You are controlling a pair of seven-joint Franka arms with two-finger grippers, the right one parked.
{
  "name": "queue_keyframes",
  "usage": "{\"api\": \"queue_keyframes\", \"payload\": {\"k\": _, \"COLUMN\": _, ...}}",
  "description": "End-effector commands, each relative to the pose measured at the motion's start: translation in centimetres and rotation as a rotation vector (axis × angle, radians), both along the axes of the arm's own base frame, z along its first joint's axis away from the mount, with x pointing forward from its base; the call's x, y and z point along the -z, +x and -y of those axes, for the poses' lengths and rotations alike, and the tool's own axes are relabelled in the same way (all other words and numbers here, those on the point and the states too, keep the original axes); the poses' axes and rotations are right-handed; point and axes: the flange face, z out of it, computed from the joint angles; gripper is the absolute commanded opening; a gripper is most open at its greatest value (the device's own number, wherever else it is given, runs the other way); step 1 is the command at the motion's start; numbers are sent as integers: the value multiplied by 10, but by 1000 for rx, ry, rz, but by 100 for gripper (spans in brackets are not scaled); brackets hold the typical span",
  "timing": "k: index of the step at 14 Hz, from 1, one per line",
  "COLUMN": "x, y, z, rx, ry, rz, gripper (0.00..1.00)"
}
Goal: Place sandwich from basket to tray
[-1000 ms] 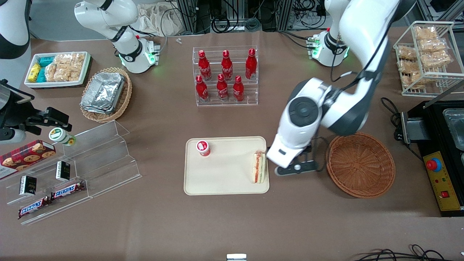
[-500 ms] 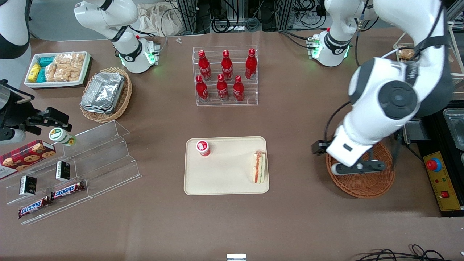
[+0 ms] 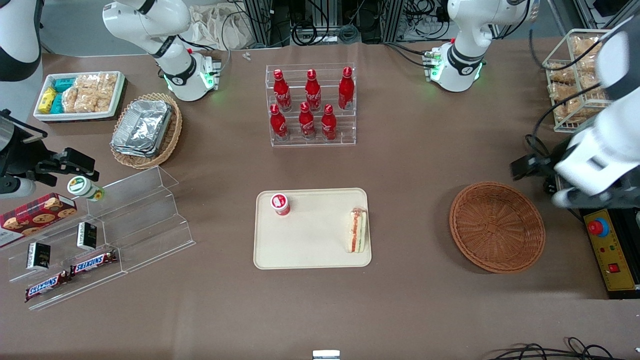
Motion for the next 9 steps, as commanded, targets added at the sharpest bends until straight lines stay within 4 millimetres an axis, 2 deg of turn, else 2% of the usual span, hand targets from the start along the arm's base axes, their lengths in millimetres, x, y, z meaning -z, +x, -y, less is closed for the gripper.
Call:
{"api": "queue_keyframes", "payload": {"k": 1, "x": -21, "y": -39, "z": -2, "rx": 4, "ry": -12, "rz": -2, "gripper": 100}}
{"api": "queue_keyframes", "payload": {"k": 9, "x": -24, "y": -41, "z": -3, "rx": -15, "ry": 7, "rz": 5, "gripper": 100}}
